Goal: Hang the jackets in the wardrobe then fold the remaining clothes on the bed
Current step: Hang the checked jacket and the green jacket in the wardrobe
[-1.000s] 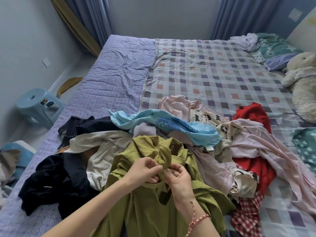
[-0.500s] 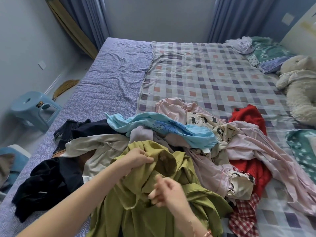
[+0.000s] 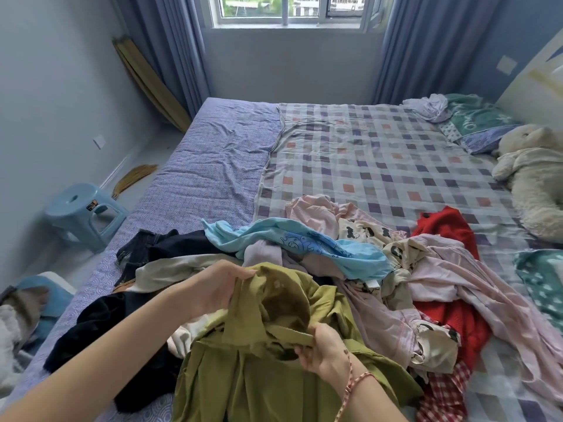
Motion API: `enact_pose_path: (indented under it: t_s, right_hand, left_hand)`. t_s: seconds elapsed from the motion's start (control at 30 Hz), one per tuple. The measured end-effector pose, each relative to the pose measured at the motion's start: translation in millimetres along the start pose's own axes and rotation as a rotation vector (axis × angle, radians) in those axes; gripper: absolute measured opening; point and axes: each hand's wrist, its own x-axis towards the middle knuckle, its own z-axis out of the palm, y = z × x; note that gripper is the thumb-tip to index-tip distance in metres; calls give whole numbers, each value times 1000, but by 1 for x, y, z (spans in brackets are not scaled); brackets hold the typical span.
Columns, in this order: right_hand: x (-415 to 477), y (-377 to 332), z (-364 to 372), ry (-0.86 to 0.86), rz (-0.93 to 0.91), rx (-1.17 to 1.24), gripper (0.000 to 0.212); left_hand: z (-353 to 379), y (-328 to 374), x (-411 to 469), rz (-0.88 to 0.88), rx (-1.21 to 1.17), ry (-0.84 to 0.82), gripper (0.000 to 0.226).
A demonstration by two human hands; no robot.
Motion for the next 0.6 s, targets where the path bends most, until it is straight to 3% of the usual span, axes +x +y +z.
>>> enact_pose_path:
  t_s: [0.1, 0.17, 0.23, 0.3, 0.37, 0.47, 0.6]
  right_hand:
    - [-9, 0, 7, 15, -132, -263, 18]
    - [-13, 2, 11, 23, -207, -446, 18]
    - [-19, 5, 10, 106, -292, -655, 11]
    - [-26, 8, 5, 175, -342, -796, 26]
    - [-34, 8, 5, 108, -329, -671, 23]
    - [-47, -4, 6, 32, -287, -192, 14]
    - [-81, -31, -1, -193, -262, 321, 13]
  left_hand:
    - [11, 3, -11, 10, 56, 44, 30]
    - [20, 1, -18, 57, 232, 135, 44]
    - [26, -2, -22, 163, 491, 378, 48]
    - [32, -1, -29, 314, 724, 594, 29]
    - [34, 3, -36, 384, 824, 669, 18]
    - [31, 6, -43, 418, 948, 756, 13]
    - [26, 11, -54, 415, 969, 826, 37]
